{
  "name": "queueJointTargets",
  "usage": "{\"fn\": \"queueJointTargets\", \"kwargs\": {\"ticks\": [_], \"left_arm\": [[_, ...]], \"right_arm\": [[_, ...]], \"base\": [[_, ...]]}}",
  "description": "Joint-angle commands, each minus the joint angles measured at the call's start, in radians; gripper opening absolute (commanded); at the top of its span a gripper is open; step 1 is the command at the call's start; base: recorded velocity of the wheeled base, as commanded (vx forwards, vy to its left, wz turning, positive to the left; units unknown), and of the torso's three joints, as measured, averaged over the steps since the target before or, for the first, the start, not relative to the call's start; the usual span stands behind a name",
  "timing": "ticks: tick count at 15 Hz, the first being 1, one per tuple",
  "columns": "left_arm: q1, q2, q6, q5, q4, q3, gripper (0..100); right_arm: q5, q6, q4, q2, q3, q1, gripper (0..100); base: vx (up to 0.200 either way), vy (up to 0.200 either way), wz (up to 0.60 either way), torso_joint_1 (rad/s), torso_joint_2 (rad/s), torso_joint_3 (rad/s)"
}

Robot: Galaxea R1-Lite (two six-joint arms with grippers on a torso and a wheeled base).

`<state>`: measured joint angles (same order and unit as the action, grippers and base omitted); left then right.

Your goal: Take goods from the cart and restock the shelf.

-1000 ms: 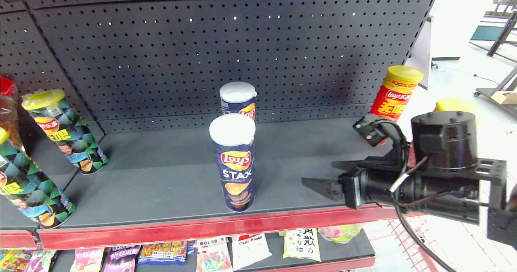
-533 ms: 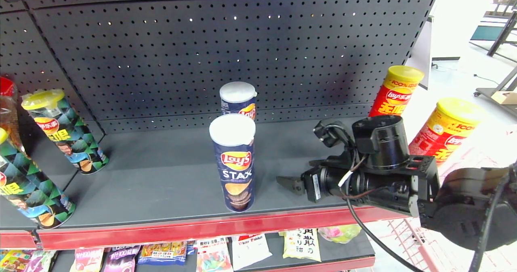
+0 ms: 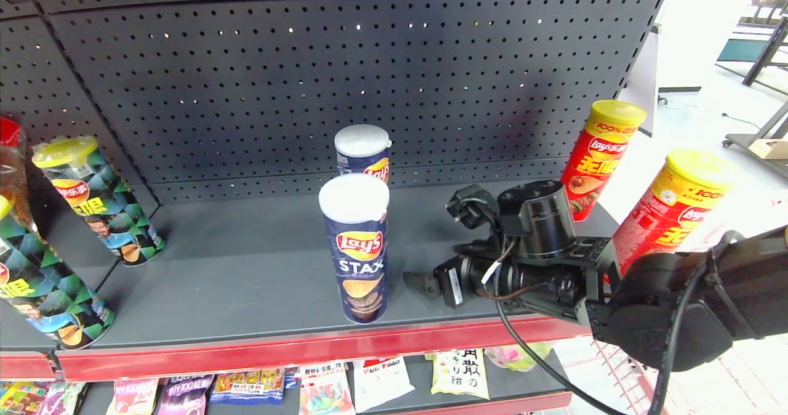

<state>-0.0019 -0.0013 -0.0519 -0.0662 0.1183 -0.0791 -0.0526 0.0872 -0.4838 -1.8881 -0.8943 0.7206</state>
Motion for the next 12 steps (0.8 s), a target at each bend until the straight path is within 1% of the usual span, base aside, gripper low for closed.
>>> {"fn": "queueJointTargets", "kwargs": {"ticks": [1,5,12], "left_arm": [[0.000,0.001,0.000,0.000,0.000,0.001,100],[0.000,0.001,0.000,0.000,0.000,-0.001,100],[0.000,0.001,0.000,0.000,0.000,-0.001,100]], "right_arm": [[0.000,0.000,0.001,-0.017,-0.006,0.017,100],[-0.010,0.002,0.004,-0.042,-0.040,0.051,100],[-0.015,0.002,0.007,-0.054,-0.054,0.068,100]], "base": [[0.000,0.000,0.00,0.000,0.00,0.000],[0.000,0.000,0.00,0.000,0.00,0.000],[0.000,0.000,0.00,0.000,0.00,0.000]]}}
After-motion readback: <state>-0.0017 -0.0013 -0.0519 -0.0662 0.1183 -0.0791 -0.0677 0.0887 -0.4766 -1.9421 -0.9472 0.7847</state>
